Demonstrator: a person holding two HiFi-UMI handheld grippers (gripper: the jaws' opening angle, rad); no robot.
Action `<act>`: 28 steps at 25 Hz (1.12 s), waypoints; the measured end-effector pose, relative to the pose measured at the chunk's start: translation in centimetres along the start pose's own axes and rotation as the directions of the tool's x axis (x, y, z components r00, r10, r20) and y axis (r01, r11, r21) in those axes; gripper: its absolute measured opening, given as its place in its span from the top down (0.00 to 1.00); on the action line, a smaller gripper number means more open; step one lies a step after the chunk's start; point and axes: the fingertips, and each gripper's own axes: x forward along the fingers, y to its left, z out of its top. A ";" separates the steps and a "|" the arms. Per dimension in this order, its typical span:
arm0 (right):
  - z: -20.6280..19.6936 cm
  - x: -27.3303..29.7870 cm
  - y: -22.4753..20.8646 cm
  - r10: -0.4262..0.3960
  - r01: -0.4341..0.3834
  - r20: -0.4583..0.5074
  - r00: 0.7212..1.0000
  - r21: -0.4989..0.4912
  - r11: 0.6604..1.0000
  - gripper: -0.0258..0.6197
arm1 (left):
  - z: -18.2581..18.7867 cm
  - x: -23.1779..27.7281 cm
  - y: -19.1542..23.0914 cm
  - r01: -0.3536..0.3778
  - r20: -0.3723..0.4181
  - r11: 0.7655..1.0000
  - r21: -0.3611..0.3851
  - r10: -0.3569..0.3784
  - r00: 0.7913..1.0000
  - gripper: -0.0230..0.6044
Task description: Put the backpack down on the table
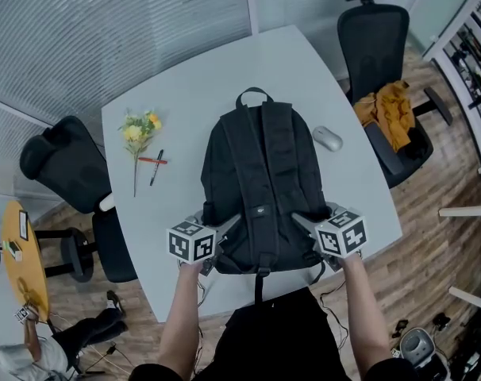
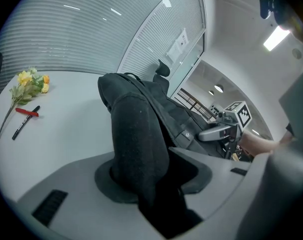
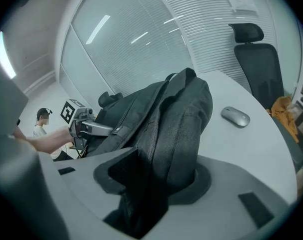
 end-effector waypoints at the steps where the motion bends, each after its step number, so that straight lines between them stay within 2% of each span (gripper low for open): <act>1: 0.1 0.1 -0.2 0.002 -0.002 0.000 1.000 0.006 1.000 0.67 | 0.1 0.2 0.1 -0.001 -0.003 1.000 -0.001 0.001 1.000 0.69; 16: 0.4 1.2 -1.6 -0.007 0.006 0.018 1.000 0.064 0.998 0.61 | 0.0 1.2 2.1 -0.021 -0.013 0.999 -0.035 0.021 1.000 0.63; 28: 0.8 1.8 -2.9 -0.035 0.034 0.010 0.999 0.109 0.993 0.51 | 0.0 1.7 3.4 -0.033 -0.038 0.996 -0.088 0.030 0.999 0.58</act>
